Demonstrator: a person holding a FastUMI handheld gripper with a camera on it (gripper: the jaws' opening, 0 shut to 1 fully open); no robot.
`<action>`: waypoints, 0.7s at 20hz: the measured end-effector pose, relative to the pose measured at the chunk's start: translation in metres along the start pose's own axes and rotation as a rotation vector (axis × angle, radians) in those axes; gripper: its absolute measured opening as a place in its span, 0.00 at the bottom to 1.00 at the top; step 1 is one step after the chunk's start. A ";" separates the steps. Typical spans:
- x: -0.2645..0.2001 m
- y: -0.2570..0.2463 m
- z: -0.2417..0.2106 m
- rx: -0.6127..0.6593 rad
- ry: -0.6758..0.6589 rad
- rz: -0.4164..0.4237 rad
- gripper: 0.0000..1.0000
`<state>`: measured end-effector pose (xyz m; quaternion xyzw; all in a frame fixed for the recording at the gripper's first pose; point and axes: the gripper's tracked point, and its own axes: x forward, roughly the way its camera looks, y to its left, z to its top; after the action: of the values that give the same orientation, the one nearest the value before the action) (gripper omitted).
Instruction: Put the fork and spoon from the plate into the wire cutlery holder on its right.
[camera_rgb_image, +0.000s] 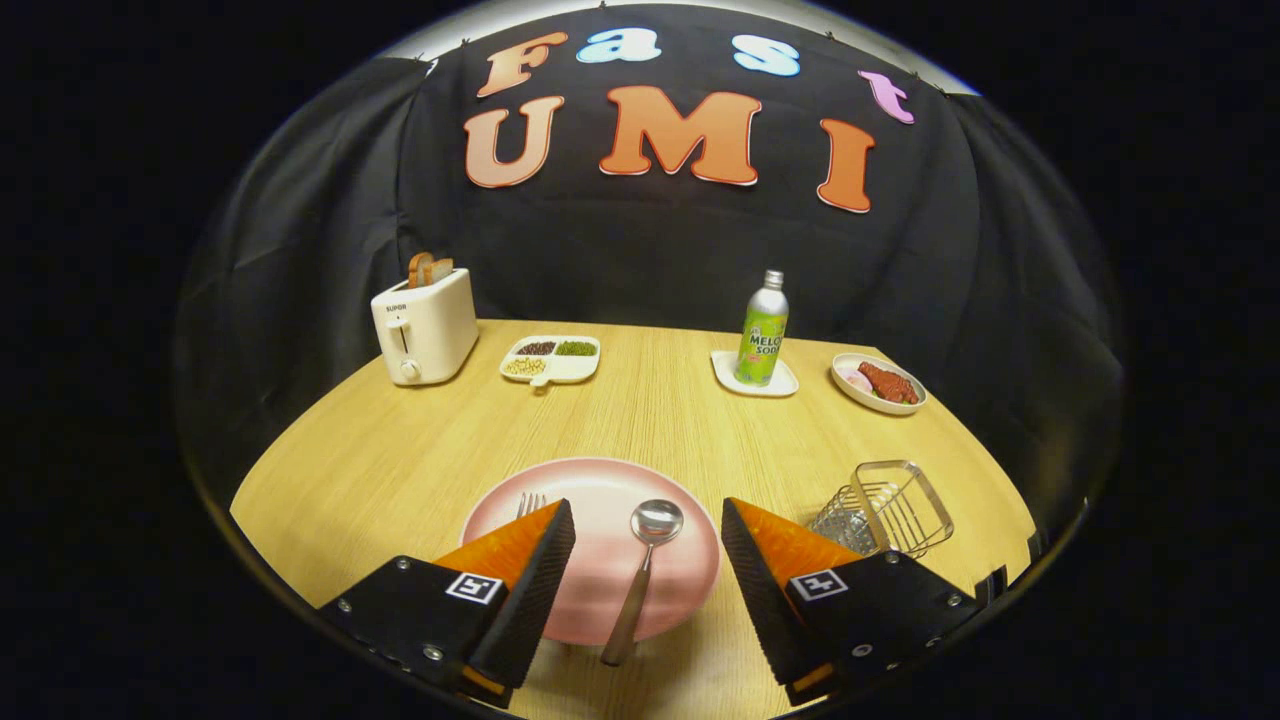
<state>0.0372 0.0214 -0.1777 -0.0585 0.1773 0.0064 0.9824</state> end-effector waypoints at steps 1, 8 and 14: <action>0.004 0.002 -0.006 -0.001 0.016 0.000 0.88; 0.024 0.007 -0.048 -0.024 0.120 -0.012 0.62; 0.036 0.006 -0.070 -0.010 0.195 -0.029 0.33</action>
<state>0.0462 0.0188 -0.2565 -0.0660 0.2711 -0.0125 0.9602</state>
